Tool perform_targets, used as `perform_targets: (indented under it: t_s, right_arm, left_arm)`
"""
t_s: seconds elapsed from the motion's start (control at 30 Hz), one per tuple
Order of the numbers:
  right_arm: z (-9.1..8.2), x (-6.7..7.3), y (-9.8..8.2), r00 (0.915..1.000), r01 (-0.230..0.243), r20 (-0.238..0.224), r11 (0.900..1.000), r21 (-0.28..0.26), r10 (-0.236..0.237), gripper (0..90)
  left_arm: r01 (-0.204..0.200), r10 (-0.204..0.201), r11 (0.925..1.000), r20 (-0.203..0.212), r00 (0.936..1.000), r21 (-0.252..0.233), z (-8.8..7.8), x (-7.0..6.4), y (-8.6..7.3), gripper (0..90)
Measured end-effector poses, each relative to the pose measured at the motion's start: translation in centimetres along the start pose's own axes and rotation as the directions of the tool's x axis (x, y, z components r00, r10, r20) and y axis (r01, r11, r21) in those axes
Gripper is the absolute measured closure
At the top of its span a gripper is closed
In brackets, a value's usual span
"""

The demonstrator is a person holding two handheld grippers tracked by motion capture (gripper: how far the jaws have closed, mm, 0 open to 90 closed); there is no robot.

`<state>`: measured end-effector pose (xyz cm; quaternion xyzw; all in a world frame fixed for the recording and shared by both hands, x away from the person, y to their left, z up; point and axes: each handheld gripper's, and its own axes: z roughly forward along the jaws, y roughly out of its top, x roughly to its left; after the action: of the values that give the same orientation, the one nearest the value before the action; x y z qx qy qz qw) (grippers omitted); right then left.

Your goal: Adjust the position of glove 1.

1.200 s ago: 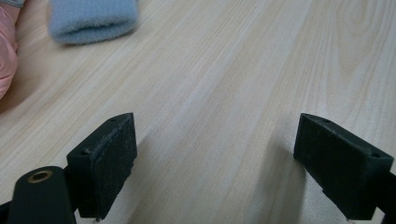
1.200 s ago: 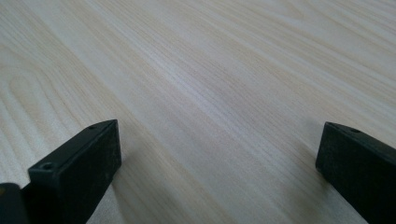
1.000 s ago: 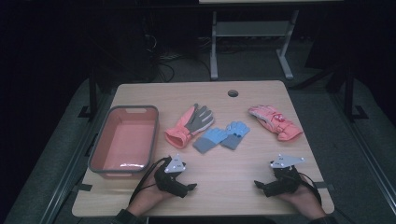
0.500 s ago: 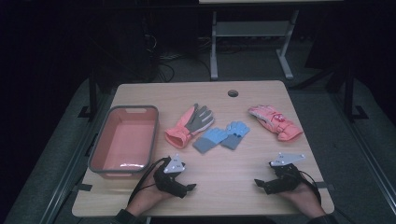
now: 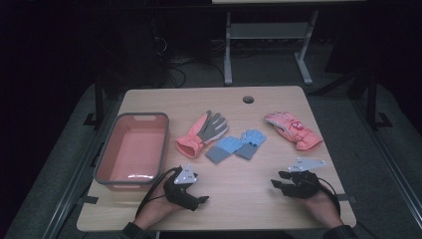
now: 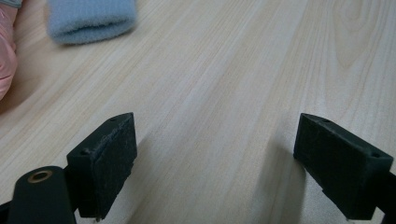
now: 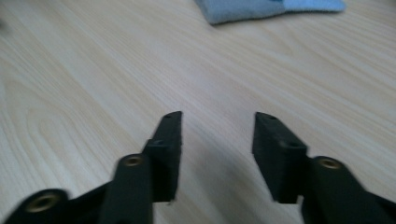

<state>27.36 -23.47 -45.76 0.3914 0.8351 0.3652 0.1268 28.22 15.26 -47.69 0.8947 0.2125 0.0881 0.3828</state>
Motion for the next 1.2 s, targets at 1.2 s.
perform_targets:
  t_s: [1.2]
  right_arm:
    - [4.5, -0.8, 6.3, 0.9963, 0.026, -0.082, 0.999, 0.019, -0.024, 90.0]
  left_arm:
    - [-0.005, 0.005, 1.0, 0.008, 1.0, 0.005, 0.0, 0.2, 0.0, 12.6]
